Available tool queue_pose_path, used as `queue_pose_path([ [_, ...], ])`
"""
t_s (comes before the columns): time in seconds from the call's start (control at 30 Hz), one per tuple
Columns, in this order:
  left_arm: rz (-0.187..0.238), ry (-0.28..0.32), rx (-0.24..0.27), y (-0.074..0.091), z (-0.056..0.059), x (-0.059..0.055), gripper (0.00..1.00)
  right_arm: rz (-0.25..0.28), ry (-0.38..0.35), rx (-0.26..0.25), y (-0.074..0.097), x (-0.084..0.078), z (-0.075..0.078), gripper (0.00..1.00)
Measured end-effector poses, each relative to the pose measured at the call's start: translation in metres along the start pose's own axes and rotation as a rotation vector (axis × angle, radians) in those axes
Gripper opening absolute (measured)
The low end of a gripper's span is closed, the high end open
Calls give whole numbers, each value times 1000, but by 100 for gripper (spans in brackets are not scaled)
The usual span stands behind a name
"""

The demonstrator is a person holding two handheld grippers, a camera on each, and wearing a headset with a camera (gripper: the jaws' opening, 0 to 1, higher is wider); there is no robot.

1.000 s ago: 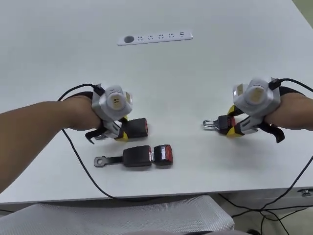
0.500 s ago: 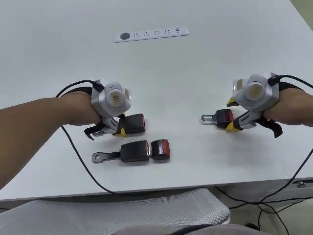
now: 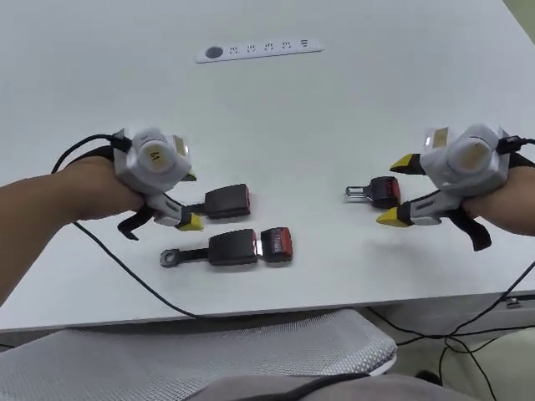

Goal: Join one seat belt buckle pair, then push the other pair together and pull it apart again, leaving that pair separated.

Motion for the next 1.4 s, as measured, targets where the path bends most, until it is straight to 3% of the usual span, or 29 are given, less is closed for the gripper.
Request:
queue_pose_path([
  [0.27, 100, 85, 67, 38, 32, -7, 70, 123, -62, -54, 10, 29, -26, 66],
  [0.5, 131, 160, 129, 58, 53, -19, 82, 167, -99, -82, 23, 39, -41, 74],
  [0.7, 169, 234, 190, 76, 58, -29, 86, 191, -153, -133, 36, 39, -37, 78],
  [0.93, 219, 273, 251, 91, 58, -36, 96, 186, -186, -174, 50, 30, -37, 83],
  [1.0, 210, 302, 262, 91, 58, -46, 99, 187, -185, -193, 53, 28, -35, 87],
  [1.1, 209, 324, 267, 91, 61, -52, 100, 197, -195, -224, 56, 24, -33, 94],
  [1.2, 214, 329, 271, 92, 63, -51, 100, 180, -184, -230, 54, 19, -37, 99],
  [1.4, 244, 323, 276, 94, 66, -43, 100, 170, -186, -232, 55, 13, -44, 100],
])
Point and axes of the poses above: the centre of the closed fingertips' face, and the gripper's own axes: y roughly backward along the fingers, z roughly to its right, x roughly out of its top, the point moved 1 cm from there along y, roughly backward along the fingers, and after that the axes turned 8 degrees about z, right-handed, at the moved point
